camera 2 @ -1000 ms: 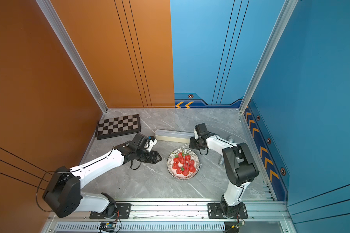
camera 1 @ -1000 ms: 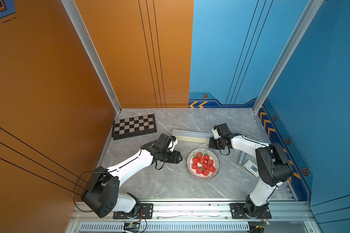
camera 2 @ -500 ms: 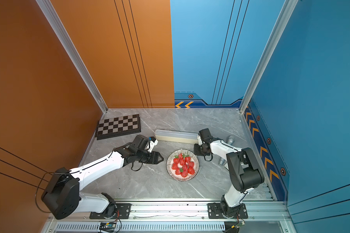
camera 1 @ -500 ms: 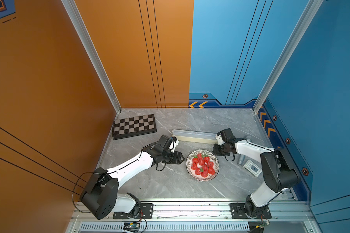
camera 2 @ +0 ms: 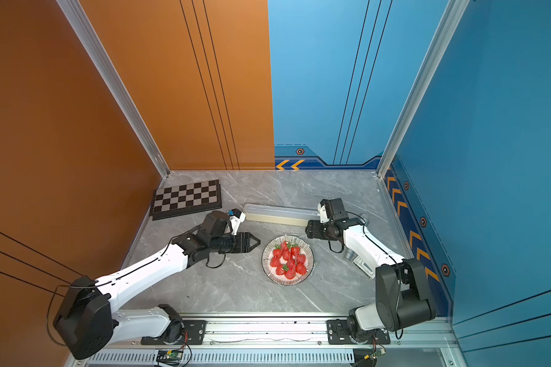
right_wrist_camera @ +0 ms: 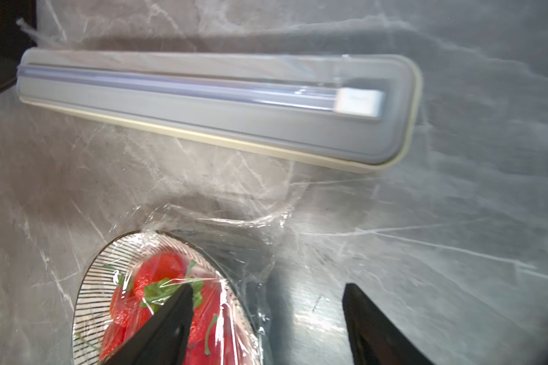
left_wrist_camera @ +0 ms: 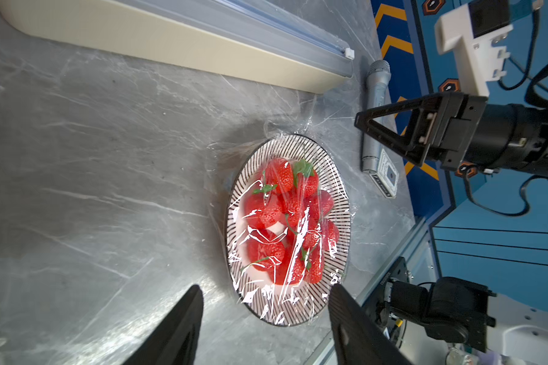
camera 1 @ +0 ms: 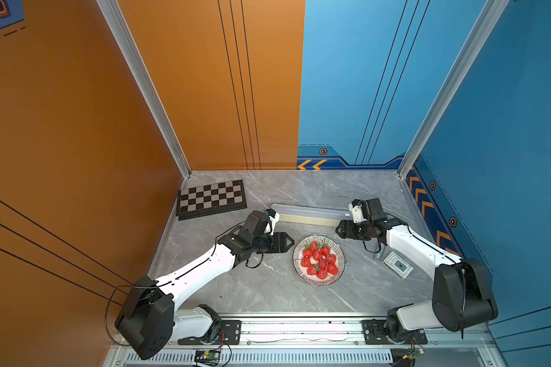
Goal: Wrap the plate with plastic wrap
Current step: Cover the plate with plastic wrap.
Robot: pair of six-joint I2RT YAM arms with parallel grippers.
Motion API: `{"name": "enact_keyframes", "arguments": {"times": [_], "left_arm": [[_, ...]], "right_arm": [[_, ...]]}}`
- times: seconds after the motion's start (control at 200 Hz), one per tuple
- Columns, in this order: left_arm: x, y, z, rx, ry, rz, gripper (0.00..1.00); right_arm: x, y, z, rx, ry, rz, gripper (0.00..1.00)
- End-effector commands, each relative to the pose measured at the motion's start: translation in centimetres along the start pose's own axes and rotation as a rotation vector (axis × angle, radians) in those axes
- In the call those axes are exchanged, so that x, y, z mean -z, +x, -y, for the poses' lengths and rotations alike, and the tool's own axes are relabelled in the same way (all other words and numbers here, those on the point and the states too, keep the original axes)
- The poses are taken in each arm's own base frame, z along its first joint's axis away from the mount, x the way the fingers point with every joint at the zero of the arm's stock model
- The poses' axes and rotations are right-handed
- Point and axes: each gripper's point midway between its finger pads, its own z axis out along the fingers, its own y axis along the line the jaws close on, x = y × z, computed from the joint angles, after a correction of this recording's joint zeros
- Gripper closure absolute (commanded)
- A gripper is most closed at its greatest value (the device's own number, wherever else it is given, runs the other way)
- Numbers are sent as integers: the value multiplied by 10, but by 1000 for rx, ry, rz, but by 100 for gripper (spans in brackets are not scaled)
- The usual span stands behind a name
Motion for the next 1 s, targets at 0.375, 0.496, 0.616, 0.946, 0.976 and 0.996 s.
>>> {"name": "enact_keyframes", "arguments": {"times": [0.375,0.496,0.616,0.946,0.976,0.996], "left_arm": [[-66,44,3,262,91,-114,17],[-78,46,6,286,103,-128,16],[-86,39,12,278,126,-121,17],[-116,-5,31,231,194,-122,21],[-119,-9,30,232,194,-121,21],[-121,-11,28,230,193,-118,21]], "right_arm": [[-67,-2,-36,-14,-125,-92,14],[-60,19,-30,-79,-141,-132,13],[-48,38,-30,-121,-165,-153,14],[-33,63,-47,-268,-286,-139,14],[-32,62,-48,-274,-289,-129,15],[-31,62,-48,-277,-290,-122,14]]}}
